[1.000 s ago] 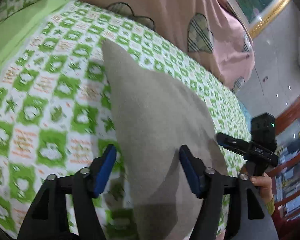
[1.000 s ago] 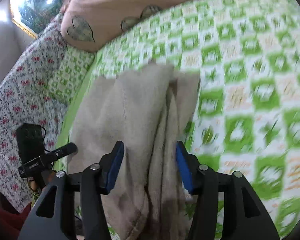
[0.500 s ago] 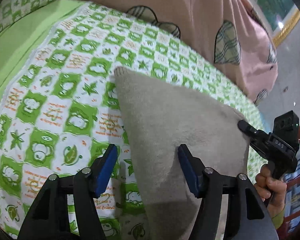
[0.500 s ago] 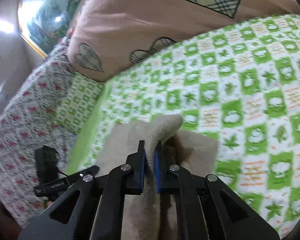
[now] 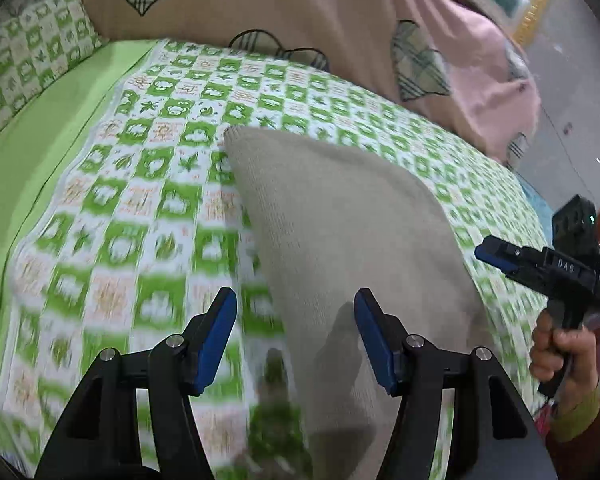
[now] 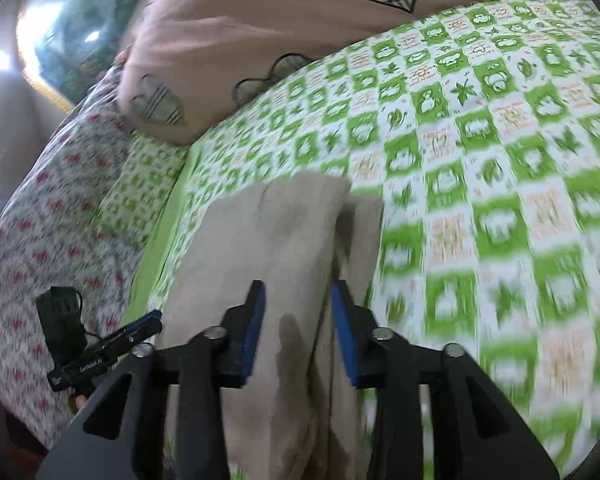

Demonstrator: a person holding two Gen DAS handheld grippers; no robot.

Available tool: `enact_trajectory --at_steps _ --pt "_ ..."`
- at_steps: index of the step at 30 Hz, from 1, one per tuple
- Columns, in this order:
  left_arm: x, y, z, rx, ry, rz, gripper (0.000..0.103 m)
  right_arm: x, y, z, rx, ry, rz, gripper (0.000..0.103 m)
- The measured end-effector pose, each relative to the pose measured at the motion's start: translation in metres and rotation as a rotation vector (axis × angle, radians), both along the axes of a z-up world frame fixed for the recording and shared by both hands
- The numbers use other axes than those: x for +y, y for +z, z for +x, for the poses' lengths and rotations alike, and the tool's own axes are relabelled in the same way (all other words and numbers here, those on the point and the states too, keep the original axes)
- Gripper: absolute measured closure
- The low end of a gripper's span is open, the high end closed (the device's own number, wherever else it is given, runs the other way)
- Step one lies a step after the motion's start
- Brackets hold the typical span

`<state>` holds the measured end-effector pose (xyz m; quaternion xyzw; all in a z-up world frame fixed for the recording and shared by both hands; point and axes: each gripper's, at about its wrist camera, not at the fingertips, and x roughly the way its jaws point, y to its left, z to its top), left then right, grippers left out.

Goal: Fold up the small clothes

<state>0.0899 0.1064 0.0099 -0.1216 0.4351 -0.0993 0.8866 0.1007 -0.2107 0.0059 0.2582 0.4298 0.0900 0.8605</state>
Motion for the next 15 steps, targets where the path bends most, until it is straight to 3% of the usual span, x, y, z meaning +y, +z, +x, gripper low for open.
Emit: enact_trajectory --at_steps 7,11,15 --pt "-0.009 -0.014 -0.091 -0.003 -0.051 -0.014 0.041 0.022 -0.018 -0.076 0.044 0.035 -0.031 0.059" --pt "-0.029 -0.028 -0.103 -0.002 -0.083 0.071 0.041 0.035 -0.031 -0.083 0.067 0.058 -0.041 0.059" --pt "-0.042 -0.038 -0.094 -0.027 -0.051 0.190 0.041 0.045 -0.035 -0.078 0.065 0.074 -0.042 0.062"
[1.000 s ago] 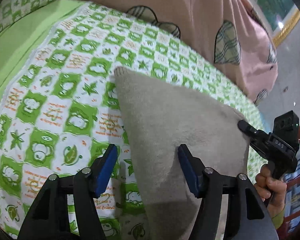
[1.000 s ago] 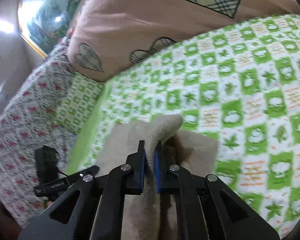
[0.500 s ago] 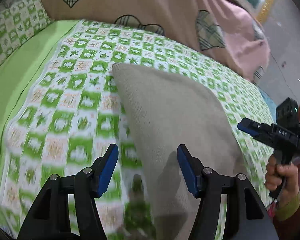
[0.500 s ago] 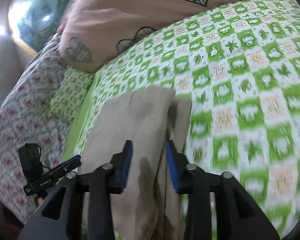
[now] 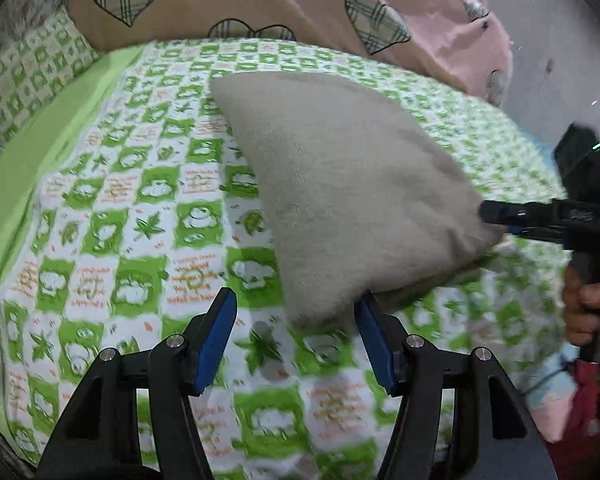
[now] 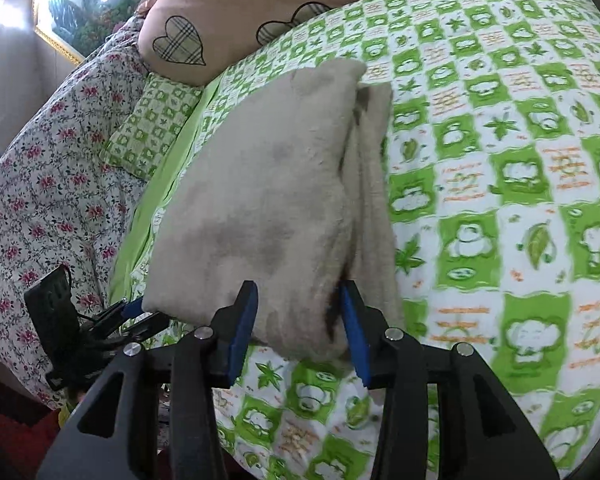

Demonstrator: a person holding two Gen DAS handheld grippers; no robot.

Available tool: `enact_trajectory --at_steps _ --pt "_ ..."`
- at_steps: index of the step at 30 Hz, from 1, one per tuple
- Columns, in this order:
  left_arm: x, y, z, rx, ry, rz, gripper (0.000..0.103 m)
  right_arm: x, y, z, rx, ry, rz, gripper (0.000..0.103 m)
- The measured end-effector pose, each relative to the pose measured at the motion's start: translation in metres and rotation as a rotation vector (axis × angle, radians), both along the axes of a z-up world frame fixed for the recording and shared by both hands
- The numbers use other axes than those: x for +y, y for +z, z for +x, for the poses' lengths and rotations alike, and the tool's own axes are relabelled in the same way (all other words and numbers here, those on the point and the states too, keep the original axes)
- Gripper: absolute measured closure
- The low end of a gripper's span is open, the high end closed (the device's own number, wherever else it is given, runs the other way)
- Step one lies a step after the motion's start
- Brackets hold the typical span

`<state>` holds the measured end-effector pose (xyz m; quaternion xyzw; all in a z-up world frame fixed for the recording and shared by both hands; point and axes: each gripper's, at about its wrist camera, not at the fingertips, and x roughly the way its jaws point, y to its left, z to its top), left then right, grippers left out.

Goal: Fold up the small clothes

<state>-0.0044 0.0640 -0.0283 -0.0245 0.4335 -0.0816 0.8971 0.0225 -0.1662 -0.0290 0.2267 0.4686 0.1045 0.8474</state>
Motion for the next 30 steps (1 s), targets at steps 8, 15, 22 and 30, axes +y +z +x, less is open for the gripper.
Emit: enact_trajectory --at_steps 8,15,22,30 --pt "0.005 0.000 -0.005 -0.019 0.113 -0.005 0.085 0.005 0.040 -0.006 -0.115 0.012 -0.057 0.096" --pt "0.008 -0.021 0.004 0.103 0.147 -0.084 0.090 -0.008 -0.005 -0.001 0.030 0.004 -0.242 0.096" --pt "0.019 -0.023 0.007 0.140 0.115 -0.145 0.085 -0.003 -0.019 0.005 0.050 0.023 -0.290 0.097" --pt "0.033 0.017 -0.017 0.071 -0.025 -0.178 0.084 -0.023 -0.003 -0.009 0.077 -0.044 -0.217 0.075"
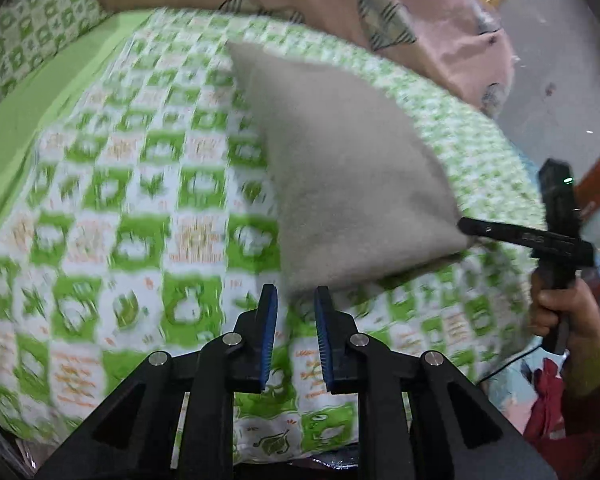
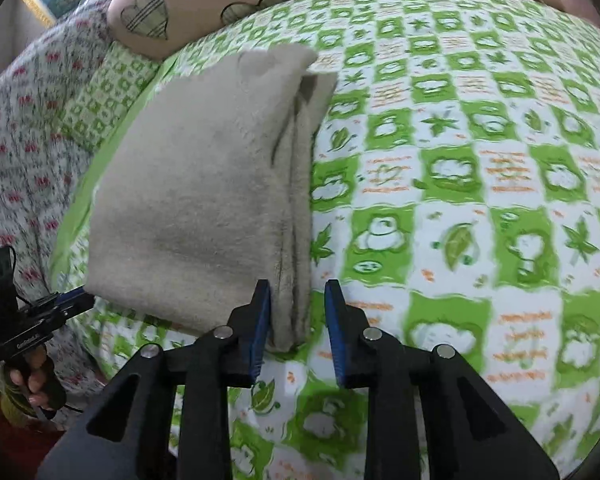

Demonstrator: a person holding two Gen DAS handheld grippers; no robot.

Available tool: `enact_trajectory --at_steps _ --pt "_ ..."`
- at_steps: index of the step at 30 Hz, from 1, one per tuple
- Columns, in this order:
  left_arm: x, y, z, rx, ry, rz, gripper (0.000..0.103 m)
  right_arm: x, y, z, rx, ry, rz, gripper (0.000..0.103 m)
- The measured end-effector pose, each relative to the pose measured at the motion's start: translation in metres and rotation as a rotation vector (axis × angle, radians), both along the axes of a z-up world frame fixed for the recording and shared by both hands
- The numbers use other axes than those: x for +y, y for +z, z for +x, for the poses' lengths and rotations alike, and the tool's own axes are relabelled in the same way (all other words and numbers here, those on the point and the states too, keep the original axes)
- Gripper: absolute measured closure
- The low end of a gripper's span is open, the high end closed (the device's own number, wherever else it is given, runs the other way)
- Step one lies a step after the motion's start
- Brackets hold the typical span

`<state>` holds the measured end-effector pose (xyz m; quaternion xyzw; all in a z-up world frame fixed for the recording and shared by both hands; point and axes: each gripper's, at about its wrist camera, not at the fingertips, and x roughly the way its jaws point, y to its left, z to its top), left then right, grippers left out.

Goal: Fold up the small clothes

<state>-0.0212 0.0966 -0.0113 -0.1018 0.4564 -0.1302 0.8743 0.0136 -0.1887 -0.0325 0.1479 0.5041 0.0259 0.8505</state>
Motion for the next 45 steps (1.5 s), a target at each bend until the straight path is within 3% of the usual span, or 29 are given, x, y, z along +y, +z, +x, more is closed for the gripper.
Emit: enact_trajectory --at_steps 4,9,14,15,16,18,21,26,32,36,40,45 --pt "0.001 0.032 0.019 -0.099 -0.029 -0.039 0.082 0.000 0.036 0.005 -0.096 -0.035 -0.007 0.075" --pt "-0.019 0.044 0.077 -0.175 -0.066 -0.032 0.082 0.026 0.048 0.049 -0.169 0.049 0.050 0.075" --pt "-0.022 0.009 0.125 -0.073 -0.057 0.006 0.085 0.037 0.020 0.095 -0.105 0.084 0.021 0.075" --pt "-0.021 0.002 0.129 -0.062 -0.053 0.016 0.085 0.034 0.011 0.101 -0.076 0.084 0.007 0.077" --pt "-0.020 -0.005 0.130 -0.061 -0.052 0.011 0.085 0.031 0.004 0.105 -0.054 0.079 -0.001 0.086" --pt "-0.019 -0.010 0.132 -0.061 -0.045 -0.011 0.085 0.022 -0.012 0.110 -0.030 0.067 -0.039 0.099" --pt "-0.026 -0.009 0.134 -0.061 -0.040 0.025 0.085 0.003 -0.016 0.112 -0.036 0.020 0.080 0.102" --pt "-0.023 0.005 0.118 -0.088 -0.031 0.001 0.087 0.014 0.001 0.096 -0.067 0.035 0.046 0.097" --pt "-0.024 0.021 0.056 -0.123 -0.096 -0.076 0.087 0.029 0.029 0.057 -0.113 0.086 0.020 0.096" --pt "-0.031 -0.002 0.037 -0.062 -0.107 -0.052 0.087 0.044 0.021 0.031 -0.081 0.136 0.025 0.095" --pt "-0.028 -0.032 0.038 0.011 -0.068 -0.065 0.087 0.040 -0.010 0.017 0.011 0.108 -0.054 0.095" --pt "-0.036 -0.034 0.037 0.010 -0.051 -0.042 0.087 0.033 -0.017 0.009 -0.018 0.091 -0.032 0.096"
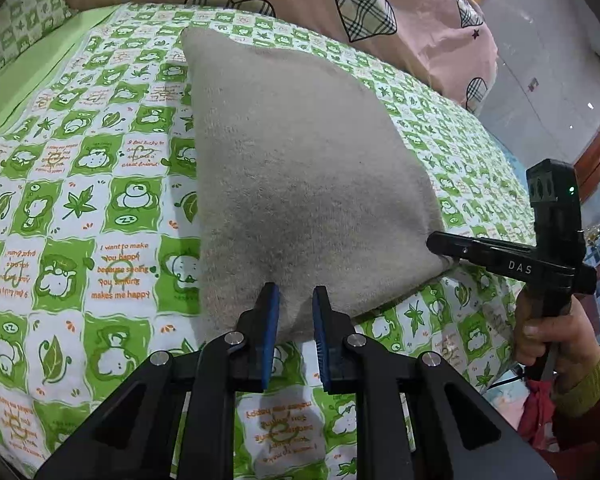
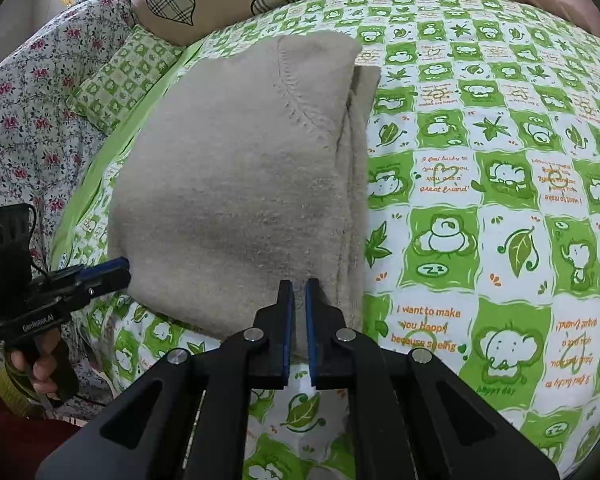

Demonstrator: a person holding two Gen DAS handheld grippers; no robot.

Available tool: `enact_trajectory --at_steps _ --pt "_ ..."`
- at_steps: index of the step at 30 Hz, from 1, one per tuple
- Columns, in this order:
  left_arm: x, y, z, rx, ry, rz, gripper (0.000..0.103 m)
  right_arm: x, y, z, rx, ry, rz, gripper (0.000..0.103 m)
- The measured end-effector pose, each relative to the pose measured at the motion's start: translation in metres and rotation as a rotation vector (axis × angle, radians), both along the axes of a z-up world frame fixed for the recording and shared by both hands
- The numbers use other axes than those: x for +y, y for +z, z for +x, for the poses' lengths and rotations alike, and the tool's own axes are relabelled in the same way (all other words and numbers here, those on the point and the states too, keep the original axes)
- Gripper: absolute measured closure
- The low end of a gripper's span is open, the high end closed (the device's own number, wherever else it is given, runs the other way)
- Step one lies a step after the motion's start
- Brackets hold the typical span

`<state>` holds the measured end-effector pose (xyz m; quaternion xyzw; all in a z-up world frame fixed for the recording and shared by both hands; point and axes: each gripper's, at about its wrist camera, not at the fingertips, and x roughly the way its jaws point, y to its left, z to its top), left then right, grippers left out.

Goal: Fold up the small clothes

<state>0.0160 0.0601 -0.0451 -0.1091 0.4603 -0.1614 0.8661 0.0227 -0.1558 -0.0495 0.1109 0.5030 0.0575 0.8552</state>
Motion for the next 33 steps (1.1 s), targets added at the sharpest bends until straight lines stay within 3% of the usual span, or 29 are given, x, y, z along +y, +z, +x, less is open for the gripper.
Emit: enact_trajectory --at_steps 6,18,22,24,26,27,28,29,30,33 --pt "0.002 -0.001 -0.004 0.013 0.018 -0.026 0.086 0.004 0.001 -0.001 -0.004 -0.007 -0.020 0.096" --pt "-0.002 0.002 -0.011 0.020 0.038 0.003 0.086 0.002 0.008 -0.019 -0.007 -0.044 -0.005 0.096" --pt "-0.003 0.009 -0.018 0.030 0.053 0.017 0.081 0.003 0.014 -0.026 -0.001 -0.062 -0.014 0.096" --pt "-0.004 0.015 -0.024 0.023 0.057 0.034 0.077 0.001 0.020 -0.031 -0.002 -0.077 -0.019 0.095" --pt "-0.004 0.021 -0.029 0.014 0.063 0.068 0.063 -0.001 0.026 -0.039 -0.002 -0.101 -0.049 0.091" --pt "-0.005 0.024 -0.032 0.007 0.069 0.085 0.057 -0.003 0.029 -0.042 -0.004 -0.110 -0.054 0.081" --pt "-0.005 0.028 -0.036 -0.003 0.080 0.108 0.043 -0.005 0.034 -0.049 -0.014 -0.124 -0.046 0.067" --pt "-0.005 0.030 -0.040 -0.013 0.101 0.141 0.031 -0.006 0.037 -0.053 -0.024 -0.131 -0.037 0.061" --pt "-0.004 0.033 -0.043 -0.021 0.120 0.174 0.029 -0.007 0.040 -0.058 -0.036 -0.136 -0.030 0.055" --pt "0.000 0.037 -0.050 -0.024 0.138 0.194 0.029 -0.007 0.047 -0.069 -0.052 -0.145 -0.030 0.053"
